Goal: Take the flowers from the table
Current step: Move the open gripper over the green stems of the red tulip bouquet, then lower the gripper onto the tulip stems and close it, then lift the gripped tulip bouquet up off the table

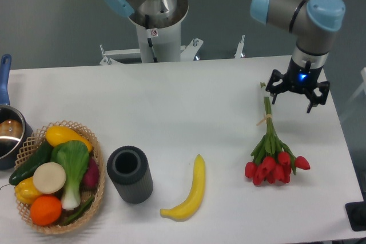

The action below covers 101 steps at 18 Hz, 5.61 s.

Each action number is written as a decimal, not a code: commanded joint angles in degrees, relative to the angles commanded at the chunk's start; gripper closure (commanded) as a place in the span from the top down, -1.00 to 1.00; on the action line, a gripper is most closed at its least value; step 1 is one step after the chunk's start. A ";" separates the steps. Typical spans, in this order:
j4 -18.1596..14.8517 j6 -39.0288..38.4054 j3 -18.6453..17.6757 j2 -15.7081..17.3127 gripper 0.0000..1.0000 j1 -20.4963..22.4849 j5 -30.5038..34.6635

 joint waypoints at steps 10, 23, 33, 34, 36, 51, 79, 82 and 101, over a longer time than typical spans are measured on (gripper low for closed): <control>0.79 -2.81 0.61 -4.48 1.00 -1.85 0.09; 3.16 -2.90 2.37 -8.62 1.00 -3.17 0.26; 3.08 -5.97 4.39 -9.50 0.15 -3.78 0.27; 3.08 -6.50 4.65 -9.50 0.12 -3.78 0.26; 3.08 -6.94 4.66 -9.67 -0.07 -3.78 0.26; 2.11 -7.73 7.03 -6.87 -0.28 -3.61 0.00; 1.49 -19.16 11.25 13.27 -0.27 -6.07 -49.39; 1.49 -19.34 11.34 13.18 -0.26 -6.68 -51.24; 1.49 -20.21 10.20 13.35 -0.26 -6.24 -52.73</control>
